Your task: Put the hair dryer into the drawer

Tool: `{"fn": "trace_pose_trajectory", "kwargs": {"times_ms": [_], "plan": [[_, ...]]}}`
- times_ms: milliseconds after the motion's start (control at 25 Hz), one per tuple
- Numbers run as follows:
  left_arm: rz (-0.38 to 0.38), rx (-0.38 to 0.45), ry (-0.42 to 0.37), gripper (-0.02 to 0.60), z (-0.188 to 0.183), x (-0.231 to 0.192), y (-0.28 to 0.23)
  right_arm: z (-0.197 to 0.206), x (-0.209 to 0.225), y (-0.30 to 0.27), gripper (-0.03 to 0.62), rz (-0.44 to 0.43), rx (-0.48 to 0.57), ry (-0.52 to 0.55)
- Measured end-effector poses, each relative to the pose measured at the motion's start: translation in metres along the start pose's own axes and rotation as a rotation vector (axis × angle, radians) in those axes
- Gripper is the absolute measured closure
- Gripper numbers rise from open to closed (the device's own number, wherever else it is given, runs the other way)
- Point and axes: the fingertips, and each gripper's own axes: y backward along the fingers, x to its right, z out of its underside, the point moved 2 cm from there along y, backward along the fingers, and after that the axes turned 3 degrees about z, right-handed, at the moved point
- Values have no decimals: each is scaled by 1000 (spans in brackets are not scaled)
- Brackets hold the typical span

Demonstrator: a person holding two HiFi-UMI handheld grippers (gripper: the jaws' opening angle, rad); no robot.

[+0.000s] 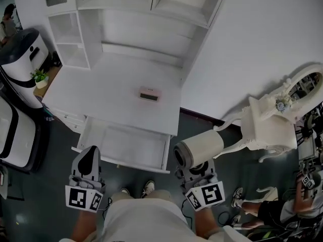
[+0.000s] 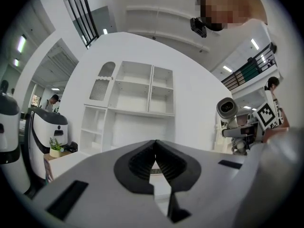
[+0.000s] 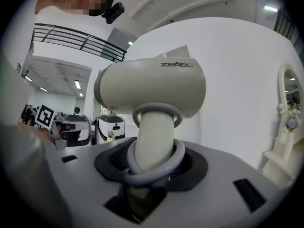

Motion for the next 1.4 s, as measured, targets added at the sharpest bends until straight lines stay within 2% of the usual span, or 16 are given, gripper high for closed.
{"fn": "trace_pose_trajectory", "kwargs": {"times_ms": [280,640,920,1400], "plan": [[-80,-24,0,565,11,1,-7,26,5,-32,396,-95,-59,-5],[-145,-75,24,565,34,-9,5,73,-12,-70,397,-184,-151,28],[-185,-114,39,565,47,-23,19,131,-34,-98,398,-254,-273,50],[-271,-225,62,565,77,-32,42,247,-62,-146,398,-382,-492,154]]}}
